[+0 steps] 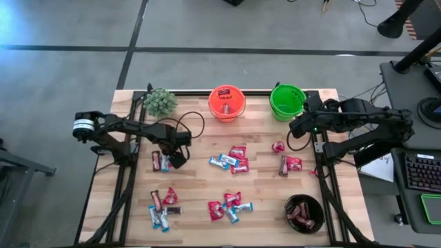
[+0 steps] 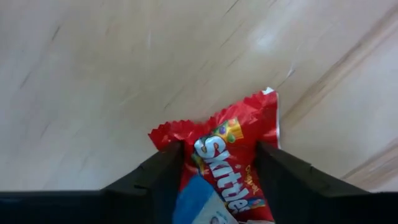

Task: Organize candy in baskets
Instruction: Put the red candy into the green bucket

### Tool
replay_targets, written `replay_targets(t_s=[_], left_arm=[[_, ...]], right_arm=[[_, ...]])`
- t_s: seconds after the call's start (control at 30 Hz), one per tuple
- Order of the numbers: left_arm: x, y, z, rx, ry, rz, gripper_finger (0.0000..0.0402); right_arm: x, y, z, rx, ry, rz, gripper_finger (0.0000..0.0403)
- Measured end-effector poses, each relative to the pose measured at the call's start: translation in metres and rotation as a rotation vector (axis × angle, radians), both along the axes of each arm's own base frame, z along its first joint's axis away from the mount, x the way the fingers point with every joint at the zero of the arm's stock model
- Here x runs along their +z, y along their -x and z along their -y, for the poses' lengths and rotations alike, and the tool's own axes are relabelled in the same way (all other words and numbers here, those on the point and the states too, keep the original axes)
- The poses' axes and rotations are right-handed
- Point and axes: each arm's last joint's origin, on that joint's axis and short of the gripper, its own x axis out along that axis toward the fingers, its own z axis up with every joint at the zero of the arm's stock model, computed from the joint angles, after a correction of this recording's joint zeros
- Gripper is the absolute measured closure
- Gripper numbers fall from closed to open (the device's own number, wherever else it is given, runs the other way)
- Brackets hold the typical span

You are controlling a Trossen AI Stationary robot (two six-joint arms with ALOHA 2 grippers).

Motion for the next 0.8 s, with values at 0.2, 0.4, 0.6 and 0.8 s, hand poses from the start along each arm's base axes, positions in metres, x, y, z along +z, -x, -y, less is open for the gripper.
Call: replay_targets(t_s=[0.2,0.4,0.6,0.8], left_arm=[[0.001,0.001,0.000,-0.010,0.000,0.004,0.0334],[0.002,0.001,0.000,-0.013,0.008,0.012,0.0391],[0.012,0.001,0.001,-0.054,0.006,0.028,0.0396],[0.047,-0.010,-0.001,-0.103,-0.005,0.084,0.0399]], right_arm=[[0.000,0.000,0.000,0.000,0.000,0.000,0.0243],[0.000,0.000,0.000,0.000,0.000,0.000,0.0243],[0.000,0.000,0.000,0.000,0.000,0.001,0.0243],[0.000,0.000,0.000,0.001,0.000,0.001,0.0243]])
